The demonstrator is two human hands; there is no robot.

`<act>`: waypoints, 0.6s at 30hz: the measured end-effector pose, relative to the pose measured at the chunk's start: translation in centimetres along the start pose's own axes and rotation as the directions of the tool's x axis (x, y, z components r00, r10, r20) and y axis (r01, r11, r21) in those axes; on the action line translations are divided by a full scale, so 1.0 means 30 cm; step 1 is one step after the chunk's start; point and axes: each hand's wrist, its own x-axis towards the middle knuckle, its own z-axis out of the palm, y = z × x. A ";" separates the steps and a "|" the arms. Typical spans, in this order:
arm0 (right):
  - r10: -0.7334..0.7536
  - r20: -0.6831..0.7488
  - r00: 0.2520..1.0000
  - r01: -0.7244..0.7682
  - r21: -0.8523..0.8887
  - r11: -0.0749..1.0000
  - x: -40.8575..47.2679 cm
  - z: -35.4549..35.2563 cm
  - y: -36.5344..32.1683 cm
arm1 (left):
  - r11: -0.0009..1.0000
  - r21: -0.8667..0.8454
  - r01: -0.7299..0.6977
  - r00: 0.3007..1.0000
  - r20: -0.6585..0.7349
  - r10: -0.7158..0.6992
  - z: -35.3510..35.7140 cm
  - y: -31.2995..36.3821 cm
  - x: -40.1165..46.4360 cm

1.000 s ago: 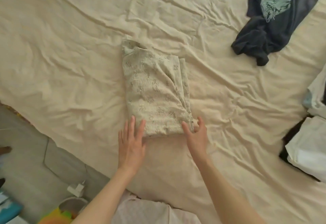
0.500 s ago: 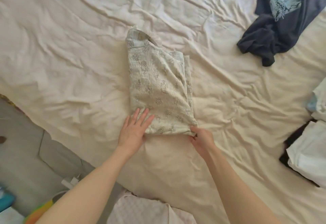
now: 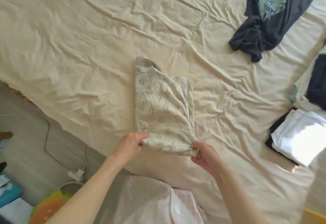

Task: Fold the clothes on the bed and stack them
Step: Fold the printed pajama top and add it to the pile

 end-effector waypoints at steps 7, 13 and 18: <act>-0.054 0.084 0.995 0.045 0.113 0.993 -0.113 0.025 -0.166 | 0.978 -0.203 -0.052 0.989 -0.145 0.023 -0.216 0.053 0.030; -0.467 0.046 0.883 0.430 0.316 0.846 -0.036 0.237 -0.439 | 0.937 -0.295 -0.185 0.717 -0.693 -0.077 -0.359 0.119 0.302; -0.793 0.203 0.575 0.579 -0.786 0.218 0.097 0.352 -0.359 | 0.972 0.235 -0.013 0.955 -0.286 0.082 -0.199 0.078 0.390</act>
